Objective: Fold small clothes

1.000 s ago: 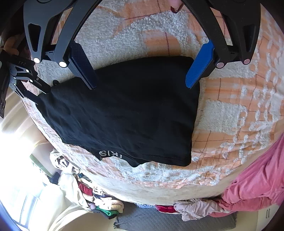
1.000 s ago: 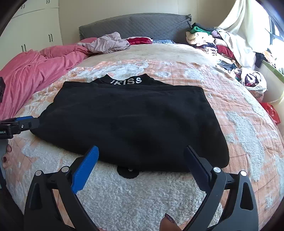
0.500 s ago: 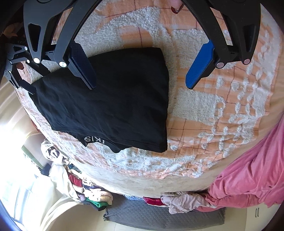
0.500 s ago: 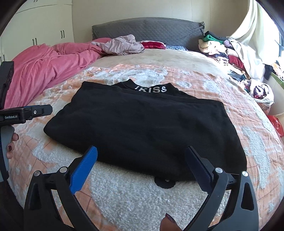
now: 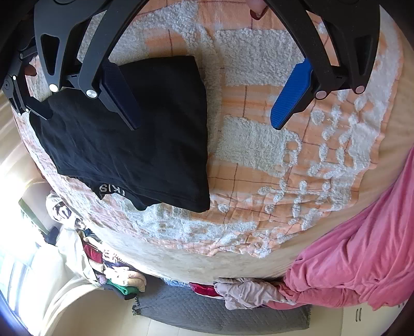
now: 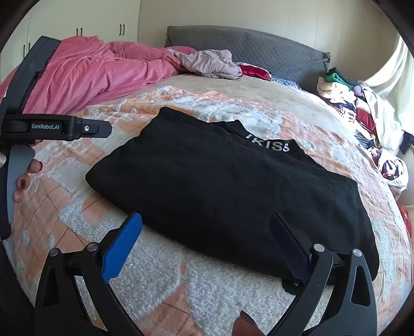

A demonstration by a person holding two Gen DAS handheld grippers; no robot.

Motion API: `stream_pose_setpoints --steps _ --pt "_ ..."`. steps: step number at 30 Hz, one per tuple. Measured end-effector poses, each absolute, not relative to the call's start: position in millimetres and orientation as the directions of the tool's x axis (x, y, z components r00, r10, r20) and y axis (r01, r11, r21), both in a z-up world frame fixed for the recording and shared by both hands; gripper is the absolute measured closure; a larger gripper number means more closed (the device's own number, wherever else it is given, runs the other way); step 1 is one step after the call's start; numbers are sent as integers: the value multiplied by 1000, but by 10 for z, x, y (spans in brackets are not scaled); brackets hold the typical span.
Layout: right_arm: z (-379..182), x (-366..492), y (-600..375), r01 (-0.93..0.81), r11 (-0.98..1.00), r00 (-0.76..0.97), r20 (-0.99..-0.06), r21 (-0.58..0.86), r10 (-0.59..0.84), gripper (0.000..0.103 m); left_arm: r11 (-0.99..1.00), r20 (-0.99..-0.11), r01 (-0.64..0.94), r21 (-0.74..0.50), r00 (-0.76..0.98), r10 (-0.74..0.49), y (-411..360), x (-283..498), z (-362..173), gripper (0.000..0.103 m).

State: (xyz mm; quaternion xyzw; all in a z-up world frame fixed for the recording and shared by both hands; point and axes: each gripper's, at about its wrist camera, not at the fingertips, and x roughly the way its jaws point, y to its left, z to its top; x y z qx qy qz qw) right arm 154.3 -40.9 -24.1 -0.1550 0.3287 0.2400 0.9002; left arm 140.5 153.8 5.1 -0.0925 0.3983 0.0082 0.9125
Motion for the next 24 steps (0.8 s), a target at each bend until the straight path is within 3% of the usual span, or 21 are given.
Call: stream_pose_setpoints --steps 10,16,24 --pt "-506 1561 219 -619 732 660 -693 -284 289 5 976 -738 -140 -165 674 -28 1780 1546 75 10" --pt "-661 1680 519 -587 695 713 -672 -415 201 5 970 -742 -167 -177 670 -20 1866 1576 53 10" --pt "-716 1953 667 -554 693 741 -652 -461 159 5 966 -755 -188 -177 656 -11 1912 1642 -3 10"
